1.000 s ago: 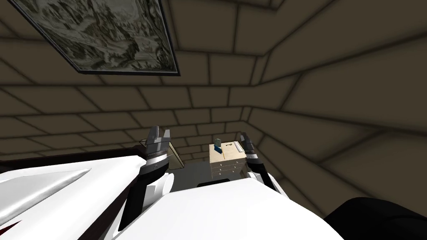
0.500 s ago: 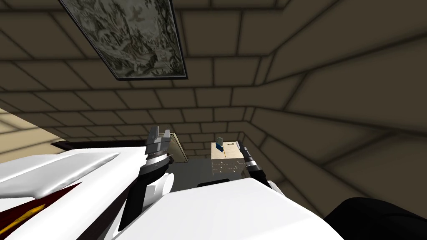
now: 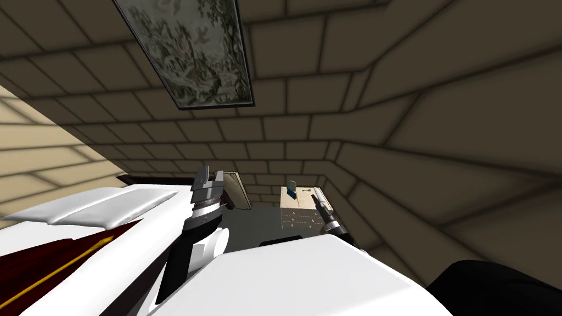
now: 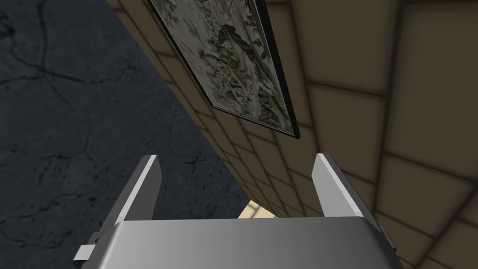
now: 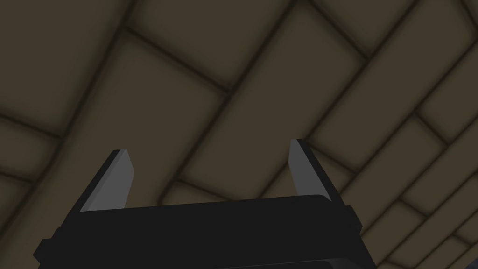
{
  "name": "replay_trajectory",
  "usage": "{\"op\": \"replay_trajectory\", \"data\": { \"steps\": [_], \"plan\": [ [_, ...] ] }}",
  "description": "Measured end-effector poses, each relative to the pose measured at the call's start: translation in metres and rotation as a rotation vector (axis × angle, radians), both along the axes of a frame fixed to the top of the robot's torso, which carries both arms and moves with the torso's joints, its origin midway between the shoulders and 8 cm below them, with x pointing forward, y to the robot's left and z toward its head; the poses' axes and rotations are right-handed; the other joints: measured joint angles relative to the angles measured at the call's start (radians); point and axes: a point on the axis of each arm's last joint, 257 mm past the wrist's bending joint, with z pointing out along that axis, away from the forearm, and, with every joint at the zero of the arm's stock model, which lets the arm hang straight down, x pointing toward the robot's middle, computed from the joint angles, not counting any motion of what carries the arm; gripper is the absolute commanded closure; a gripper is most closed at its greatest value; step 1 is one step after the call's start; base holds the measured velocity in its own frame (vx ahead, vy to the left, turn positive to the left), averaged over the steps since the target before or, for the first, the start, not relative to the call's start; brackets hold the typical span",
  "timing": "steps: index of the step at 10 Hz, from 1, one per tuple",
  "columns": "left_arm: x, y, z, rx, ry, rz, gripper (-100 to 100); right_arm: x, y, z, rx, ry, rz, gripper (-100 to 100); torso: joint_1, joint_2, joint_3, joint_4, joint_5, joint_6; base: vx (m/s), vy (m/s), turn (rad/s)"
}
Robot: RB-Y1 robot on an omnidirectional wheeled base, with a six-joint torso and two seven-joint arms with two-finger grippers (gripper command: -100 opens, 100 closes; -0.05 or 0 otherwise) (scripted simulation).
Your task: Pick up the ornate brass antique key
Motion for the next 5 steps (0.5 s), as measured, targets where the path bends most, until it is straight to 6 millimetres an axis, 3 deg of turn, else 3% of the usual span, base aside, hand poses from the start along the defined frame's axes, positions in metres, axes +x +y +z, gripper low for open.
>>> {"op": "replay_trajectory", "data": {
  "steps": [2, 3, 5],
  "plan": [
    [0.0, 0.0, 0.0, 0.0, 0.0, 0.0, 0, -0.011, -0.004, -0.033, -0.062, 0.088, 0.009, -100, 0.0, 0.0, 0.0, 0.0, 0.0, 0.0, -0.018, -0.012, 0.048],
    [0.0, 0.0, 0.0, 0.0, 0.0, 0.0, 0, -0.014, -0.005, -0.04, -0.07, 0.103, 0.01, -100, 0.0, -0.001, -0.001, 0.0, 0.0, 0.0, -0.015, -0.003, 0.236],
    [0.0, 0.0, 0.0, 0.0, 0.0, 0.0, 0, -0.025, -0.011, -0.072, -0.127, 0.174, 0.025, -100, 0.0, -0.002, -0.001, 0.0, 0.0, 0.0, -0.019, -0.007, 0.205]
  ]
}}
